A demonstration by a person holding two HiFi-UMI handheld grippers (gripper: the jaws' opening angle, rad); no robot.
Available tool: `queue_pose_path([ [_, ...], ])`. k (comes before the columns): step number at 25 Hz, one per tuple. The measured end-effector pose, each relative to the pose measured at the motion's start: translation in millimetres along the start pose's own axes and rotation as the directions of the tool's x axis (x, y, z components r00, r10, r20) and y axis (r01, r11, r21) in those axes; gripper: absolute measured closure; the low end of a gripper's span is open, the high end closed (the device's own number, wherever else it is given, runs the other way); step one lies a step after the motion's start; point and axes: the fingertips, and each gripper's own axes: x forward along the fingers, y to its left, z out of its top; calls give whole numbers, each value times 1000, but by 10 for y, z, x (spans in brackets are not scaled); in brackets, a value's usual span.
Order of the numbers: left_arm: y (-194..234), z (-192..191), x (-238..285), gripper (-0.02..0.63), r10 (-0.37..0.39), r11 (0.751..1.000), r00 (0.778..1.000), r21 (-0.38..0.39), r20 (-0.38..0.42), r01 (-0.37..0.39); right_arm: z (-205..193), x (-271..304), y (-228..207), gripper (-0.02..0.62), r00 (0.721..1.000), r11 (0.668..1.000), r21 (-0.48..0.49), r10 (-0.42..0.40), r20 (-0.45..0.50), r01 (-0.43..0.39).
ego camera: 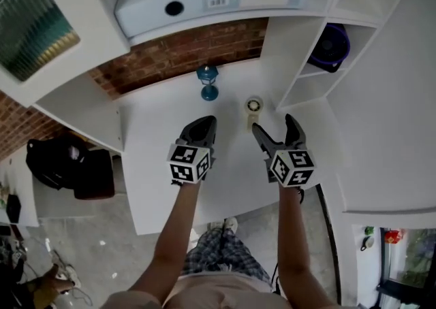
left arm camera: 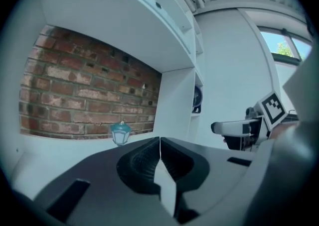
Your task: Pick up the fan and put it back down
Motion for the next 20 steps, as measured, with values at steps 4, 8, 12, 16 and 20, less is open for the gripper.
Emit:
queue_pose_path([
  [4,161,-80,407,578,24,999,1000,-28,-6,-24,-275,506,-209,130,996,999,13,-39,-79,41],
  [8,257,-327,726,578,41,997,999,-58,-31,-43,-752,895,-369,134,978,997,-1,-80,-190,81],
  [12,299,-768,949,578,43,993,995,-104,-95,-53,-1227,1122,-445,176,949,993,-3,-110,-296,115],
  [16,334,-1127,1063,578,55,986,985,-146,-161,-79,-1627,1243,-466,199,908,991,-21,-127,-399,129],
  [20,357,-1314,1082,578,60,981,978,-167,-197,-94,-1843,1305,-488,257,883,987,-47,-156,-443,151],
])
